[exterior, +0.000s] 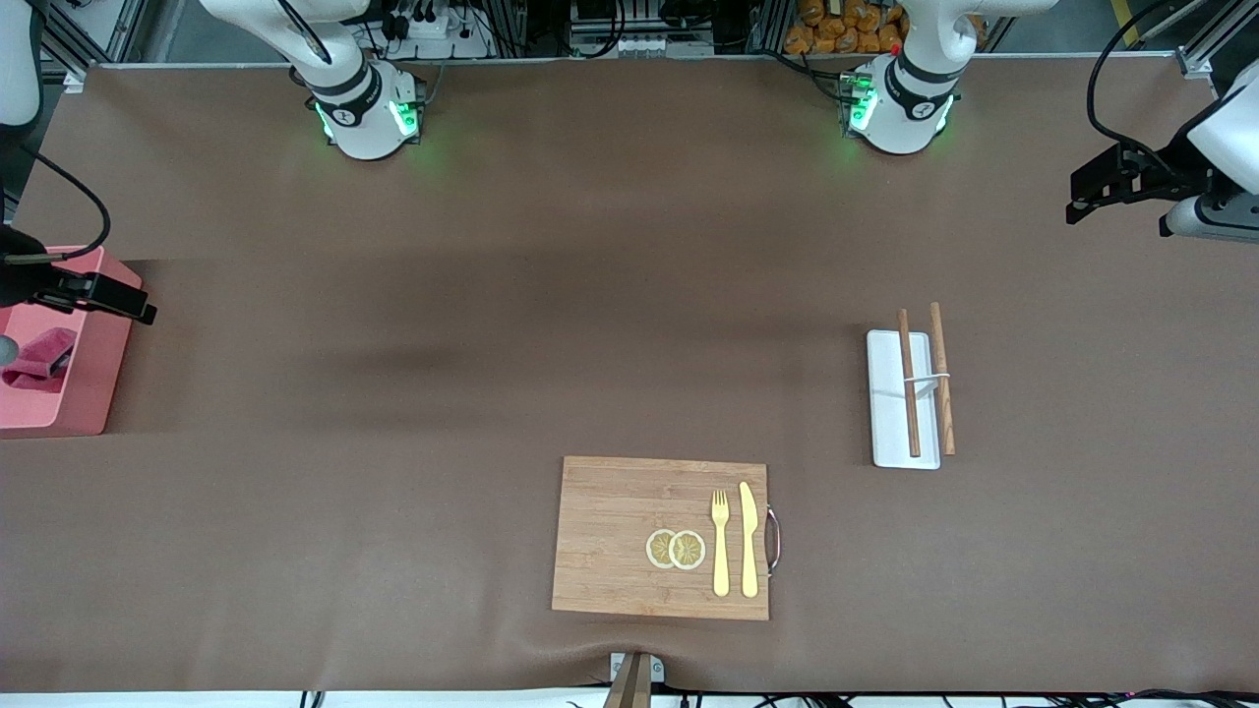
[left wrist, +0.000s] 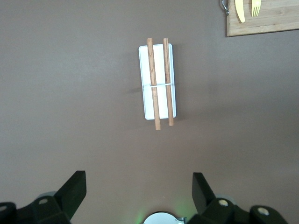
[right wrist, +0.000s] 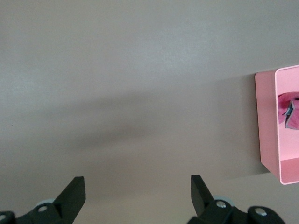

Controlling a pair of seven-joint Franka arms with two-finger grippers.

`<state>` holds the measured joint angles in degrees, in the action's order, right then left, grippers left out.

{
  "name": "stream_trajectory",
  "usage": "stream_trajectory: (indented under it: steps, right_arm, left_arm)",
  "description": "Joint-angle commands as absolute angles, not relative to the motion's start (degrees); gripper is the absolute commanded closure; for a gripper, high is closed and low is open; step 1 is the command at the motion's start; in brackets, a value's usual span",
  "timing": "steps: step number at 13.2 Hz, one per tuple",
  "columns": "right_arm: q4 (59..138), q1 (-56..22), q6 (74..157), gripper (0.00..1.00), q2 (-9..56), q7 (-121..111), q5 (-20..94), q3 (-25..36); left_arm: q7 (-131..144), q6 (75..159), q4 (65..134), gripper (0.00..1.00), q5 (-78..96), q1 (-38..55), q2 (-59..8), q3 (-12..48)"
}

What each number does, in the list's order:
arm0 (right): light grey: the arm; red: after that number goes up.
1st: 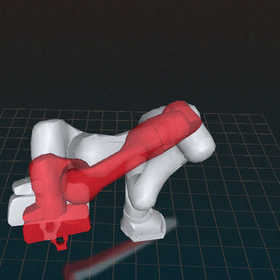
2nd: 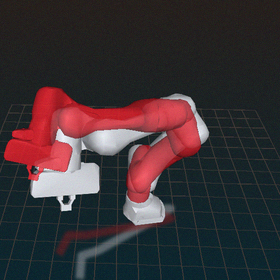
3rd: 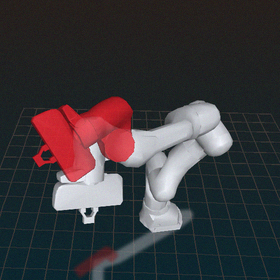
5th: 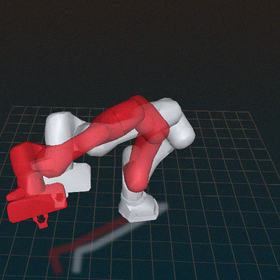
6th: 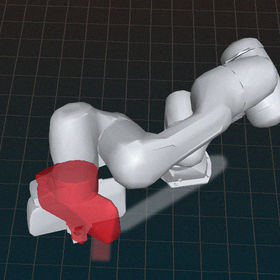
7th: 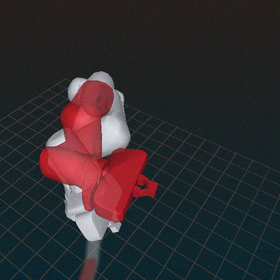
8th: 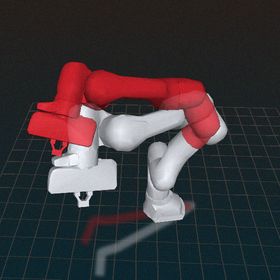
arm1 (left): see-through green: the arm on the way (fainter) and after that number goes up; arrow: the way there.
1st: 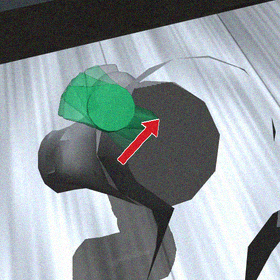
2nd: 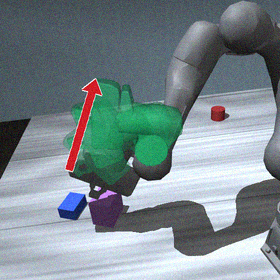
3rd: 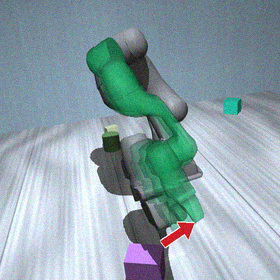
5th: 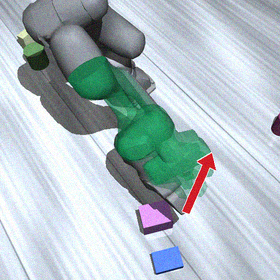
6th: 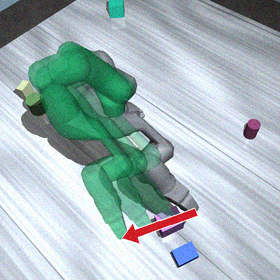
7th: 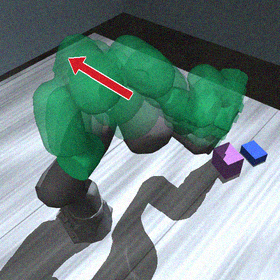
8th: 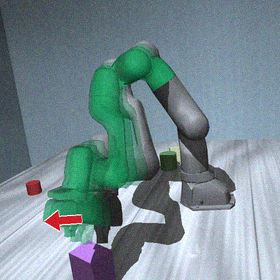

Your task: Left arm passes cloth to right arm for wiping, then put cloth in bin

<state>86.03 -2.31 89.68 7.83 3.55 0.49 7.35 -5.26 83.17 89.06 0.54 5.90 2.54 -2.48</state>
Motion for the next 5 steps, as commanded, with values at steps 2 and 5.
stream_trajectory:
  steps: [2,5]
  right_arm:
    - [84.4,-2.3,89.6,0.00,8.2,3.8,0.5,6.9]
    - [84.3,-2.4,90.1,0.00,8.3,4.7,0.7,6.9]
  left_arm:
    - [-4.5,82.4,88.0,0.00,-0.8,6.0,1.9,-2.3]
    - [-4.5,82.4,88.0,0.00,-0.8,6.0,1.9,-2.3]
